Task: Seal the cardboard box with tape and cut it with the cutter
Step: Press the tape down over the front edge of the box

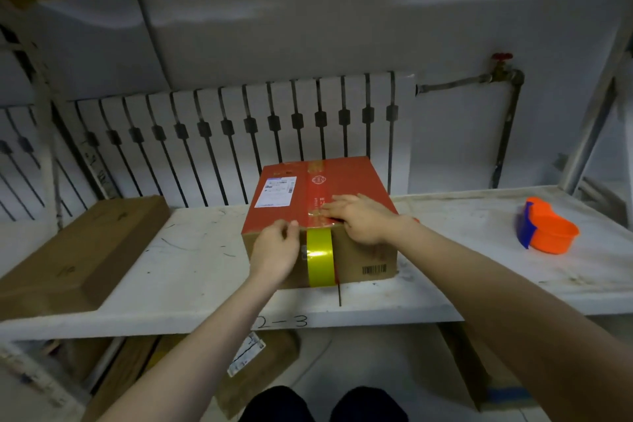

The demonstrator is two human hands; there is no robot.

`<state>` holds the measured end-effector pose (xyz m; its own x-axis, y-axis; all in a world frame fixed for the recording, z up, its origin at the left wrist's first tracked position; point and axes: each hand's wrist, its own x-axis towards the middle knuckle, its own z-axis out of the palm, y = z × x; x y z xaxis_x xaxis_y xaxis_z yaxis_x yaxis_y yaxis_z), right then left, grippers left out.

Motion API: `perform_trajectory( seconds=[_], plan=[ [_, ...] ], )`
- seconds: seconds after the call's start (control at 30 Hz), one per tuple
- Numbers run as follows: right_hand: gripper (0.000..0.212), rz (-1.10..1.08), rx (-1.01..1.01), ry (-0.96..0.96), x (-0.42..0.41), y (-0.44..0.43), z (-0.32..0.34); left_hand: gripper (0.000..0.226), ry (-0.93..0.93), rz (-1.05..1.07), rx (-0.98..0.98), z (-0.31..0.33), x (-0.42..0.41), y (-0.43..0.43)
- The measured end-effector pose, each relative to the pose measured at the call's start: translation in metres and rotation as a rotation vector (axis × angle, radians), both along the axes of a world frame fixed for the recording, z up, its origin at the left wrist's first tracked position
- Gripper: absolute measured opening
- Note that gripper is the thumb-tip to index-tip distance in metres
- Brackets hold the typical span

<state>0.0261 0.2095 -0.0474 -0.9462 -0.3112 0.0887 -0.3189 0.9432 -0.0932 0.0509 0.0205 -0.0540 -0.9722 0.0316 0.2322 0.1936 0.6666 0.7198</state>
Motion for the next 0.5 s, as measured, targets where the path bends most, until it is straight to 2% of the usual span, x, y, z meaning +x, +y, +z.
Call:
perform_trajectory(
  seconds=[0.07, 0.17, 0.27, 0.37, 0.43, 0.5],
  plan=[
    [0.052, 0.000, -0.017, 0.013, 0.001, 0.000, -0.003, 0.041, -0.204, 0.112, 0.272, 0.005, 0.006, 0.013],
    [0.054, 0.001, -0.059, -0.025, 0.001, 0.004, -0.008, 0.050, -0.422, 0.109, 0.557, 0.014, 0.006, 0.028],
    [0.056, 0.008, -0.071, -0.051, -0.001, 0.007, -0.009, 0.051, -0.468, 0.074, 0.631, 0.016, 0.009, 0.034],
    [0.055, 0.012, -0.080, -0.060, -0.004, 0.009, -0.011, 0.039, -0.478, 0.054, 0.686, 0.013, 0.013, 0.036],
    [0.054, 0.023, -0.100, -0.079, -0.005, 0.009, -0.013, 0.028, -0.464, 0.059, 0.686, 0.008, 0.012, 0.037],
    [0.051, 0.039, -0.112, -0.069, -0.002, 0.010, -0.013, 0.028, -0.447, 0.080, 0.645, 0.006, 0.011, 0.038]
  ],
)
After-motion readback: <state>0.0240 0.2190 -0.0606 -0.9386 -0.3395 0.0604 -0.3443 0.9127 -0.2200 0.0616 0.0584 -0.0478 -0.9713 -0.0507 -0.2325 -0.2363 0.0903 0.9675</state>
